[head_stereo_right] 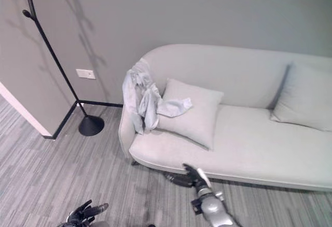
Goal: Hang the clothes on the sofa on the clothes rack.
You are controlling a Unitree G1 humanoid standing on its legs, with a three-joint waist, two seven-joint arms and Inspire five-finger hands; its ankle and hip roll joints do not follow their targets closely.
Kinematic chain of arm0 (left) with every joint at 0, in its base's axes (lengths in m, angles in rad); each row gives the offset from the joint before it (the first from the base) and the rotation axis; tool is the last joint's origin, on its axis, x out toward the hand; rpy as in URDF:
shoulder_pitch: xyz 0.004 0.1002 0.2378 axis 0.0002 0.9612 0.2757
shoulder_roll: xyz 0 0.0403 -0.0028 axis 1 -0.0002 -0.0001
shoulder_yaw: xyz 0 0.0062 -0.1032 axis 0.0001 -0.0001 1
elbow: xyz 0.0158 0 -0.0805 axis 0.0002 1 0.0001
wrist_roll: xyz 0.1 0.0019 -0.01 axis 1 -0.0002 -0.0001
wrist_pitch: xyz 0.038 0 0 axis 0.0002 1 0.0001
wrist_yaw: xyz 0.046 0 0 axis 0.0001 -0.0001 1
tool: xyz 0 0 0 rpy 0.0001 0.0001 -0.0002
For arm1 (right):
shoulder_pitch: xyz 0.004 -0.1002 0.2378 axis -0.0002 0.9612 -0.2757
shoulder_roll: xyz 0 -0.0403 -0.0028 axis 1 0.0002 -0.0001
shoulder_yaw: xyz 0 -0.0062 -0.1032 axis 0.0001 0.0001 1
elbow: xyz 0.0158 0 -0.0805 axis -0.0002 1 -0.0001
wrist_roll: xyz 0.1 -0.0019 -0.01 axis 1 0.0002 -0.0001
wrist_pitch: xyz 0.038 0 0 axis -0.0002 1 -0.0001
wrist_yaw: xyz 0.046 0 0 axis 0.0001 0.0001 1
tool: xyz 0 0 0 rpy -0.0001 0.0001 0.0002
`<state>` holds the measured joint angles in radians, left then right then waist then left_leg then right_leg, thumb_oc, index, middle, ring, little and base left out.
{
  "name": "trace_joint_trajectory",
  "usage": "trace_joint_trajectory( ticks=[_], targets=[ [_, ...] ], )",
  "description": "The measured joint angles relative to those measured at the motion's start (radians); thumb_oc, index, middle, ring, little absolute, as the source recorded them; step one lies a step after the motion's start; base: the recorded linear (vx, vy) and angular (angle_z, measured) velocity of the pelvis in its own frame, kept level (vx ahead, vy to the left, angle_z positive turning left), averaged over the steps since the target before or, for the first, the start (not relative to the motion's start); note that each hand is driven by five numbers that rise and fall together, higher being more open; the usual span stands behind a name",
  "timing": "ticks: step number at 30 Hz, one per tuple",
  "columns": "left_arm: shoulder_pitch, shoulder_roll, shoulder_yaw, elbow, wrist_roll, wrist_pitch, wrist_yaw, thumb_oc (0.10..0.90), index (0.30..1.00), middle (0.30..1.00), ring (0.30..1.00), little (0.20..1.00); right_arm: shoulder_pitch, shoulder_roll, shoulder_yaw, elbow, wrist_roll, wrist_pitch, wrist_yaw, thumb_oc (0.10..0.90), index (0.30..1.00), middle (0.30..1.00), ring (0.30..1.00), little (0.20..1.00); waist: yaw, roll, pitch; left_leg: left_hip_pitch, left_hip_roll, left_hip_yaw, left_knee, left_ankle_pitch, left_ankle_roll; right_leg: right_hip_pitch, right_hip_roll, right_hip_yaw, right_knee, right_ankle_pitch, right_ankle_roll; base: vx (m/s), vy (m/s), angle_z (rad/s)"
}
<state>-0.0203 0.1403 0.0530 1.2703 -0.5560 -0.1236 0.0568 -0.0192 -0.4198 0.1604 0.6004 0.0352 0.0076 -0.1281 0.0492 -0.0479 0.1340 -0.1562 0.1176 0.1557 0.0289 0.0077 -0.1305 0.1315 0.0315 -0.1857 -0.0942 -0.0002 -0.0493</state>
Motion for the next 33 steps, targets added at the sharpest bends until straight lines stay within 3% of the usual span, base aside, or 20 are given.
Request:
trace_joint_trajectory(
  ticks=[1, 2, 3, 6, 8, 9, 10, 12, 14, 15, 17, 18, 19, 22, 24, 26, 28, 29, 31, 33],
  targets=[
    [0.0, 0.0, 0.013, 0.014, -0.006, -0.001, 0.004, 0.8, 0.9, 0.9, 0.9, 0.9, -0.006, -0.007, -0.013, 0.006, -0.016, 0.001, -0.02, 0.8, 0.9, 0.9, 0.9, 0.9, 0.003, 0.01, -0.004, -0.005, -0.007, -0.026, -0.104, 0.029, -0.012, 0.005, 0.007, -0.001, -0.002, -0.012, 0.009, 0.31, 0.15, -0.25],
    [0.006, 0.001, 0.027, 0.028, -0.023, 0.0, 0.018, 0.8, 0.9, 0.9, 0.9, 0.9, -0.02, -0.017, -0.033, 0.012, -0.033, 0.001, -0.053, 0.8, 0.9, 0.9, 0.9, 0.9, 0.015, 0.026, 0.011, -0.05, -0.014, -0.053, -0.127, 0.077, -0.015, 0.039, 0.021, 0.004, 0.0, -0.026, 0.01, 0.41, 0.217, -0.28],
    [0.017, 0.0, 0.037, 0.038, -0.036, -0.001, 0.023, 0.8, 0.9, 0.9, 0.9, 0.9, -0.018, -0.024, -0.034, 0.01, -0.041, 0.003, -0.07, 0.8, 0.9, 0.9, 0.9, 0.9, 0.017, 0.034, 0.008, -0.065, -0.014, -0.046, -0.121, 0.089, -0.016, 0.057, 0.026, 0.002, -0.006, -0.043, -0.011, 0.3, 0.171, -0.18],
    [0.032, -0.012, 0.106, 0.087, -0.071, 0.001, 0.037, 0.8, 0.9, 0.9, 0.9, 0.9, -0.011, -0.047, -0.05, 0.003, -0.109, 0.013, -0.101, 0.8, 0.9, 0.9, 0.9, 0.9, 0.015, 0.046, 0.0, -0.068, 0.003, 0.047, -0.094, 0.117, 0.029, 0.113, 0.033, 0.006, 0.0, -0.078, -0.026, 0.34, 0.176, -0.12],
    [0.061, -0.018, 0.111, 0.093, -0.069, 0.02, 0.043, 0.8, 0.9, 0.9, 0.9, 0.9, -0.01, -0.058, -0.061, -0.044, -0.168, 0.024, -0.118, 0.8, 0.9, 0.9, 0.9, 0.9, 0.028, 0.041, -0.007, -0.021, -0.01, 0.056, -0.086, 0.132, 0.055, 0.155, 0.003, 0.049, 0.001, -0.114, 0.02, 0.34, 0.191, -0.49],
    [0.061, -0.019, 0.111, 0.097, -0.069, 0.027, 0.048, 0.8, 0.9, 0.9, 0.9, 0.9, -0.009, -0.065, -0.061, -0.065, -0.19, 0.027, -0.119, 0.8, 0.9, 0.9, 0.9, 0.9, 0.029, 0.04, -0.011, 0.008, -0.03, 0.058, -0.1, 0.145, 0.077, 0.17, -0.018, 0.054, 0.001, -0.128, 0.041, 0.31, 0.212, -0.24],
    [0.06, -0.017, 0.107, 0.083, -0.064, 0.025, 0.051, 0.8, 0.9, 0.9, 0.9, 0.9, 0.0, -0.074, -0.065, -0.109, -0.219, 0.027, -0.123, 0.8, 0.9, 0.9, 0.9, 0.9, 0.02, 0.03, -0.012, 0.047, -0.06, 0.069, -0.123, 0.23, 0.161, 0.2, -0.048, 0.051, 0.017, -0.143, 0.075, 0.31, 0.213, -0.11],
    [0.054, 0.006, 0.096, 0.073, -0.029, 0.018, 0.051, 0.8, 0.9, 0.9, 0.9, 0.9, 0.003, -0.066, -0.051, -0.141, -0.249, 0.029, -0.122, 0.8, 0.9, 0.9, 0.9, 0.9, 0.025, -0.009, -0.024, 0.084, -0.101, 0.088, -0.123, 0.202, 0.191, 0.202, -0.098, 0.048, 0.074, -0.154, 0.096, 0.22, 0.18, -0.04],
    [0.045, 0.029, 0.065, 0.05, -0.009, 0.013, 0.051, 0.8, 0.9, 0.9, 0.9, 0.9, 0.014, -0.062, -0.051, -0.188, -0.277, 0.022, -0.126, 0.8, 0.9, 0.9, 0.9, 0.9, 0.024, -0.029, -0.04, 0.115, -0.133, 0.085, -0.12, 0.165, 0.213, 0.191, -0.136, 0.025, 0.152, -0.163, 0.144, 0.24, 0.241, 0.12],
    [0.023, 0.041, 0.05, 0.032, 0.012, 0.01, 0.051, 0.8, 0.9, 0.9, 0.9, 0.9, 0.011, -0.062, -0.052, -0.215, -0.306, 0.022, -0.128, 0.8, 0.9, 0.9, 0.9, 0.9, 0.033, -0.045, -0.057, 0.133, -0.16, 0.084, -0.12, 0.143, 0.22, 0.176, -0.164, 0.022, 0.223, -0.161, 0.15, 0.19, 0.211, 0.13],
    [0.002, 0.045, 0.014, 0.005, 0.041, 0.002, 0.053, 0.8, 0.9, 0.9, 0.9, 0.9, 0.0, -0.064, -0.052, -0.225, -0.334, 0.017, -0.141, 0.8, 0.9, 0.9, 0.9, 0.9, 0.039, -0.045, -0.06, 0.152, -0.174, 0.075, -0.12, 0.125, 0.235, 0.138, -0.184, 0.009, 0.342, -0.164, 0.155, 0.12, 0.17, 0.16],
    [-0.013, 0.046, -0.016, -0.013, 0.068, -0.011, 0.045, 0.8, 0.9, 0.9, 0.9, 0.9, -0.008, -0.064, -0.05, -0.223, -0.345, 0.008, -0.145, 0.8, 0.9, 0.9, 0.9, 0.9, 0.048, -0.042, -0.075, 0.167, -0.186, 0.057, -0.119, 0.097, 0.252, 0.071, -0.213, 0.0, 0.463, -0.19, 0.201, 0.17, 0.217, 0.21],
    [-0.025, 0.046, -0.026, -0.013, 0.08, -0.013, 0.043, 0.8, 0.9, 0.9, 0.9, 0.9, -0.021, -0.064, -0.045, -0.216, -0.346, 0.004, -0.145, 0.8, 0.9, 0.9, 0.9, 0.9, 0.048, -0.044, -0.076, 0.175, -0.195, 0.051, -0.119, 0.088, 0.264, 0.033, -0.232, 0.001, 0.536, -0.183, 0.213, 0.14, 0.185, 0.32],
    [-0.038, 0.043, -0.048, 0.011, 0.089, -0.009, 0.039, 0.8, 0.9, 0.9, 0.9, 0.9, -0.061, -0.065, -0.026, -0.166, -0.356, 0.003, -0.149, 0.8, 0.9, 0.9, 0.9, 0.9, 0.044, -0.036, -0.077, 0.22, -0.224, 0.016, -0.119, 0.062, 0.299, -0.077, -0.288, 0.001, 0.732, -0.151, 0.225, 0.14, 0.142, 0.35],
    [-0.038, 0.044, -0.049, 0.045, 0.09, -0.004, 0.039, 0.8, 0.9, 0.9, 0.9, 0.9, -0.07, -0.066, -0.005, -0.106, -0.363, 0.003, -0.159, 0.8, 0.9, 0.9, 0.9, 0.9, 0.044, -0.015, -0.071, 0.251, -0.214, -0.01, -0.119, 0.044, 0.323, -0.107, -0.281, -0.005, 0.785, -0.16, 0.213, 0.11, 0.01, 0.36],
    [-0.022, 0.047, -0.045, 0.054, 0.091, 0.0, 0.042, 0.8, 0.9, 0.9, 0.9, 0.9, -0.067, -0.068, 0.008, -0.092, -0.364, 0.008, -0.159, 0.8, 0.9, 0.9, 0.9, 0.9, 0.042, -0.005, -0.066, 0.263, -0.209, -0.023, -0.119, 0.05, 0.314, -0.152, -0.28, -0.008, 0.777, -0.169, 0.2, 0.14, -0.088, 0.35],
    [-0.011, 0.044, -0.043, 0.077, 0.097, 0.004, 0.045, 0.8, 0.9, 0.9, 0.9, 0.9, -0.067, -0.071, 0.018, -0.069, -0.364, 0.003, -0.159, 0.8, 0.9, 0.9, 0.9, 0.9, 0.012, 0.025, -0.043, 0.271, -0.184, -0.092, -0.119, 0.044, 0.291, -0.188, -0.205, 0.005, 0.602, -0.201, 0.162, 0.13, -0.149, 0.75],
    [-0.005, 0.046, -0.047, 0.098, 0.118, 0.005, 0.043, 0.8, 0.9, 0.9, 0.9, 0.9, -0.074, -0.073, 0.033, -0.013, -0.356, 0.003, -0.157, 0.8, 0.9, 0.9, 0.9, 0.9, 0.005, 0.033, -0.035, 0.274, -0.167, -0.116, -0.12, 0.047, 0.255, -0.207, -0.143, 0.049, 0.401, -0.187, 0.165, 0.08, -0.106, 0.85],
    [0.015, 0.061, -0.047, 0.096, 0.134, 0.005, 0.041, 0.8, 0.9, 0.9, 0.9, 0.9, -0.073, -0.07, 0.039, 0.029, -0.333, 0.008, -0.155, 0.8, 0.9, 0.9, 0.9, 0.9, 0.011, -0.001, -0.023, 0.288, -0.187, -0.13, -0.12, 0.043, 0.241, -0.218, -0.13, 0.083, 0.229, -0.089, 0.155, 0.03, -0.092, 0.52],
    [0.057, 0.066, -0.039, 0.094, 0.135, 0.008, 0.044, 0.8, 0.9, 0.9, 0.9, 0.9, -0.066, -0.067, 0.04, 0.042, -0.323, 0.006, -0.155, 0.8, 0.9, 0.9, 0.9, 0.9, 0.02, -0.034, -0.034, 0.303, -0.205, -0.137, -0.12, 0.029, 0.227, -0.209, -0.15, 0.079, 0.2, 0.054, 0.136, 0.09, -0.112, 0.13]
  ],
)
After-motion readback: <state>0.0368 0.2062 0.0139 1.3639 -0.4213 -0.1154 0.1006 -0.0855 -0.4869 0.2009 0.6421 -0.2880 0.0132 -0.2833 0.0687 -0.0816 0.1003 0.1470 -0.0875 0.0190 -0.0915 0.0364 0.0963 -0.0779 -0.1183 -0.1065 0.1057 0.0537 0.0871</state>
